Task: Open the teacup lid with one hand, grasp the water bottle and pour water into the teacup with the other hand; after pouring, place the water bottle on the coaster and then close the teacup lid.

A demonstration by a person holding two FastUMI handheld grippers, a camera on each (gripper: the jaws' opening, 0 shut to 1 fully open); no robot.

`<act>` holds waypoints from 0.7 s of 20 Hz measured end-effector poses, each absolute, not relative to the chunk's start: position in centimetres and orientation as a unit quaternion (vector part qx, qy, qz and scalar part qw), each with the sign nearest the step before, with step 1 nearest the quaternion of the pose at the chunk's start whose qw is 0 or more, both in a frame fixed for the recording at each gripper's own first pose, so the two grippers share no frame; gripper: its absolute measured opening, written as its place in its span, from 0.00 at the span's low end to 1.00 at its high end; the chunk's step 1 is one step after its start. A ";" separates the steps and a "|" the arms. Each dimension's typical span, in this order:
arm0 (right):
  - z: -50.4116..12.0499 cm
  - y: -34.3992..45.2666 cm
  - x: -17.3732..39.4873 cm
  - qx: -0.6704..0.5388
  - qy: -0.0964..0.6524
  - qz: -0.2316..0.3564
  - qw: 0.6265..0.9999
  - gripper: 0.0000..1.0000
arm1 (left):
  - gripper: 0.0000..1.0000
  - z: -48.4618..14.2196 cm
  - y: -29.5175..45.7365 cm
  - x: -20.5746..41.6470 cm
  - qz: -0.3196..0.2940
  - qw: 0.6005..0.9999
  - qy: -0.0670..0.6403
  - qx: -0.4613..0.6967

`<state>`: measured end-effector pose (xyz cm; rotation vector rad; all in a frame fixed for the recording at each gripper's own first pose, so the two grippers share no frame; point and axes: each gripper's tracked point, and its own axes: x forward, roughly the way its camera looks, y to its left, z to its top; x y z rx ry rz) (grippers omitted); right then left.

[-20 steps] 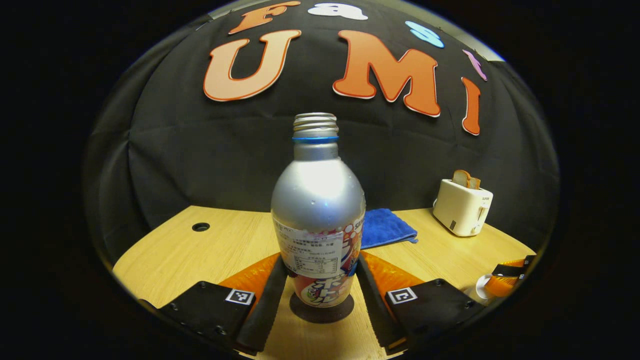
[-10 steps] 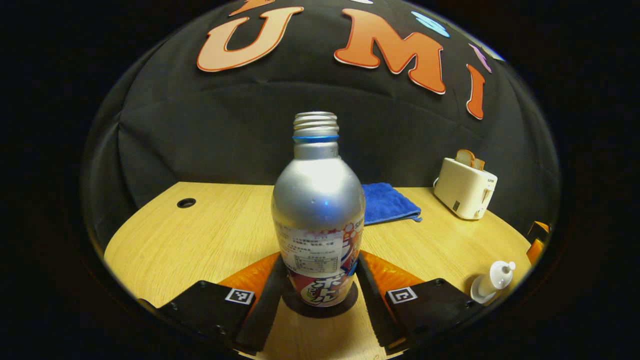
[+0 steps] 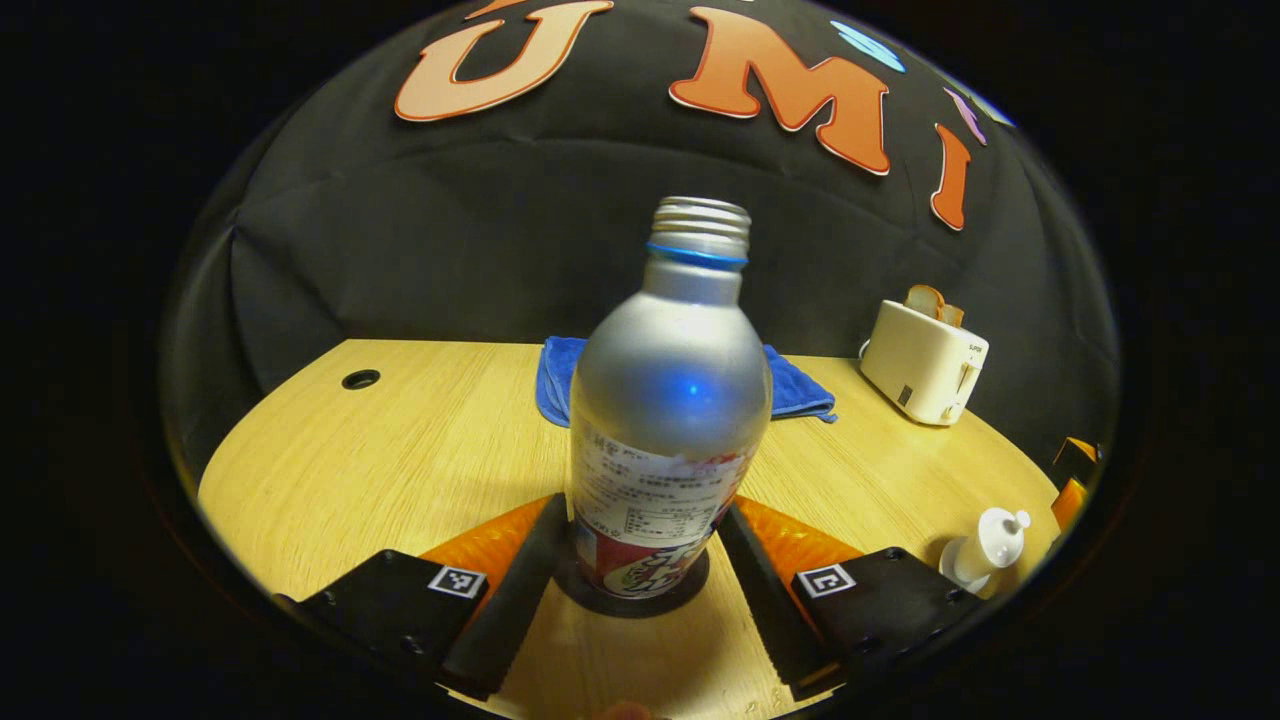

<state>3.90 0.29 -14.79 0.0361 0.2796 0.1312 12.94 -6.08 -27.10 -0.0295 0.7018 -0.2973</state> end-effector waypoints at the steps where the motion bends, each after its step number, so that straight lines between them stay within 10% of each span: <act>1: -14.3 0.2 3.7 0.021 0.136 0.064 0.988 0.88 | 0.97 -26.5 -6.1 12.8 -0.147 0.931 0.334 -0.009; 14: -7.0 0.0 1.9 0.008 0.064 0.037 0.997 0.88 | 0.96 -14.0 -4.8 6.6 -0.109 0.972 0.208 -0.026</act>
